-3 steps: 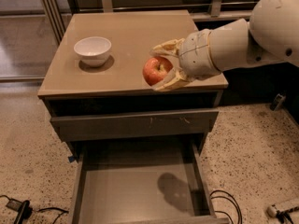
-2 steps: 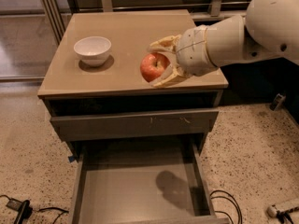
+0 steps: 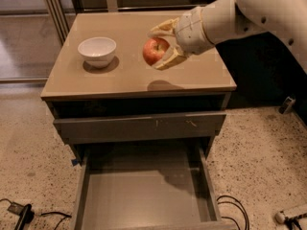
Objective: Pick apple from middle drawer and place on counter
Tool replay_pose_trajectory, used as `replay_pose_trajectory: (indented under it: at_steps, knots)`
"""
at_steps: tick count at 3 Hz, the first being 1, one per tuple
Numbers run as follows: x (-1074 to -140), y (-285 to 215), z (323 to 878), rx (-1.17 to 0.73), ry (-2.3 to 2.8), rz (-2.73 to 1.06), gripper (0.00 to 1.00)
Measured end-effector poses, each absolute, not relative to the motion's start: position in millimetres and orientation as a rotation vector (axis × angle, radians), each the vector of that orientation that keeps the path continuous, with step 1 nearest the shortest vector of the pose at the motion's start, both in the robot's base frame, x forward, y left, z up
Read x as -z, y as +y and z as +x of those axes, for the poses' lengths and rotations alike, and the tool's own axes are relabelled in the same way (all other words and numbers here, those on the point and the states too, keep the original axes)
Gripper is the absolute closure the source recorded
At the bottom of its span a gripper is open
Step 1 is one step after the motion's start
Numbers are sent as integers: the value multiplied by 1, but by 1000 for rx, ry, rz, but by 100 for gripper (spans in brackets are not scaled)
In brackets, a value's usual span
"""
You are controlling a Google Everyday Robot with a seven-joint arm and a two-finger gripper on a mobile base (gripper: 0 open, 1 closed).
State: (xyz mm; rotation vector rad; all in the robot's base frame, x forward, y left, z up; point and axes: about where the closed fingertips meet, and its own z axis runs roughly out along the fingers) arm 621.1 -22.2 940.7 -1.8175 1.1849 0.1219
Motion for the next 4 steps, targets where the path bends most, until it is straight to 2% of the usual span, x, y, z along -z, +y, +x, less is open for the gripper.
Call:
replay_pose_trajectory:
  at_steps: [2, 4]
  knots:
    - [-936, -15, 688, -291, 1226, -1934, 100]
    - [-928, -10, 693, -312, 1230, -1929, 100]
